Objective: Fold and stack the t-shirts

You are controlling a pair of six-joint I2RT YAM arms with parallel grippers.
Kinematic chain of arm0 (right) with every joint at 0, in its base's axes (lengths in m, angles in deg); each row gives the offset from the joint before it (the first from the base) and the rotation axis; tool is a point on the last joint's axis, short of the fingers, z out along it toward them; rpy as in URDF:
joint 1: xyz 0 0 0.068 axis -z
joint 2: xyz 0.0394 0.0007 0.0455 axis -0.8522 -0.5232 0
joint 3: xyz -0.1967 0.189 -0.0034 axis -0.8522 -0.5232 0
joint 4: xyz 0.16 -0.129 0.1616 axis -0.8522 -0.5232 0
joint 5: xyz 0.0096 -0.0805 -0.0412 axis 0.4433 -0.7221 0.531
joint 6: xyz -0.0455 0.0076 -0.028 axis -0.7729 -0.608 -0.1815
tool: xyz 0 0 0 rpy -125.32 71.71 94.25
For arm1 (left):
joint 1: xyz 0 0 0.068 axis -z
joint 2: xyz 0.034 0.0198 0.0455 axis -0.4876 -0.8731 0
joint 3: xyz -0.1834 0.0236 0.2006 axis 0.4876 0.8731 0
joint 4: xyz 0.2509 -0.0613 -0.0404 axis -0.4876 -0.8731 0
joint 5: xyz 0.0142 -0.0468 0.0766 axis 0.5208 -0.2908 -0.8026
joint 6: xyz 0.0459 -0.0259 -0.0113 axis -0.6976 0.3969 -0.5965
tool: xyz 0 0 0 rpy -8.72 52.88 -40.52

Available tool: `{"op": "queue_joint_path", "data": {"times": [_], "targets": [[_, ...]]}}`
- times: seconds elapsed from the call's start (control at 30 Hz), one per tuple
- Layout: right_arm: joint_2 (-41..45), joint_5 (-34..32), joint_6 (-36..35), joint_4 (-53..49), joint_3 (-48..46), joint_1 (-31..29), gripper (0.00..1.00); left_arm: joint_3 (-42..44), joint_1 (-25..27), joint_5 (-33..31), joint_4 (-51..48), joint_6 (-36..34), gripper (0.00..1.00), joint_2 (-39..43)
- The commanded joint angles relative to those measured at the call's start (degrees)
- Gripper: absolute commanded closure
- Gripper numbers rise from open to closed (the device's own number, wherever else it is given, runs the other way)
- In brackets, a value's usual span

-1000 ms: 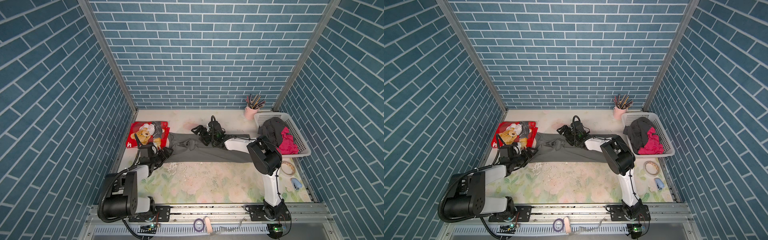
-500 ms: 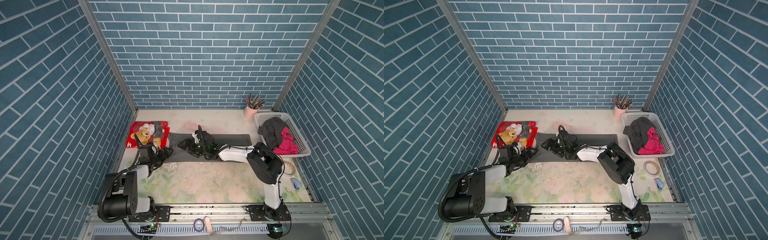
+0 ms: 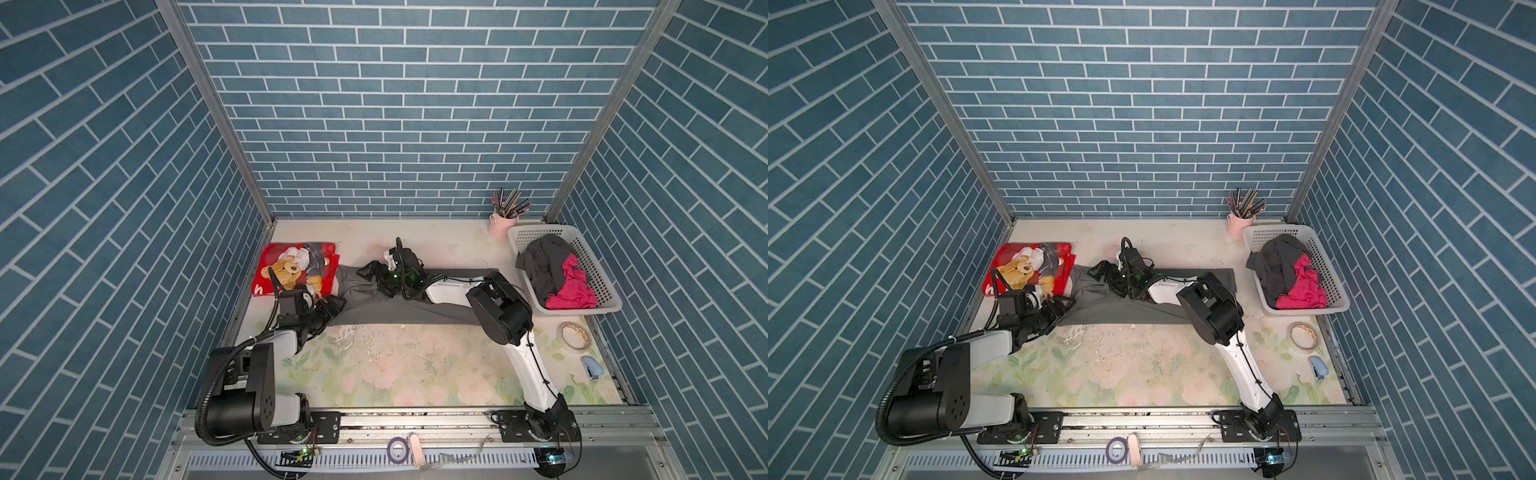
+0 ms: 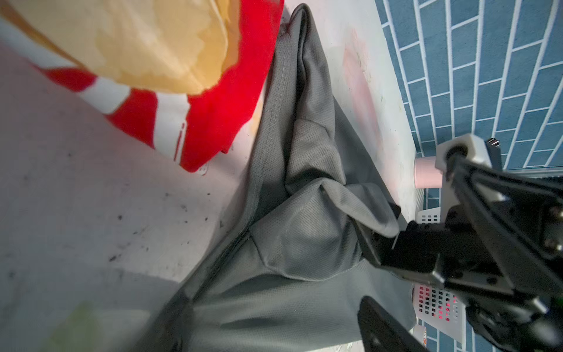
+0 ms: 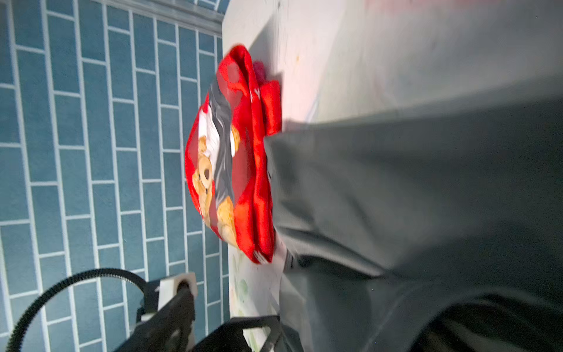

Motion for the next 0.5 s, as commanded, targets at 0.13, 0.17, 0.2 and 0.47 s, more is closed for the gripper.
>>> {"op": "queue_joint_path", "data": {"times": [0.13, 0.17, 0.2, 0.47], "targets": [[0.76, 5.35, -5.08, -3.22, 5.45, 4.38, 0.02, 2.35, -1.09, -3.22, -6.6, -0.37, 0.13, -1.3], [1.91, 5.73, -6.3, -4.43, 5.23, 4.94, 0.02, 2.17, -1.09, -3.06, -6.58, -0.19, 0.13, -1.22], [3.33, 5.63, -7.71, -5.73, 4.76, 5.37, 0.02, 1.92, -1.05, -2.85, -6.66, -0.02, 0.13, -1.01], [19.24, -2.17, -31.44, -27.93, -2.09, 8.65, 0.02, -8.18, 1.23, -9.66, -20.05, -3.96, 0.13, 6.35]]}}
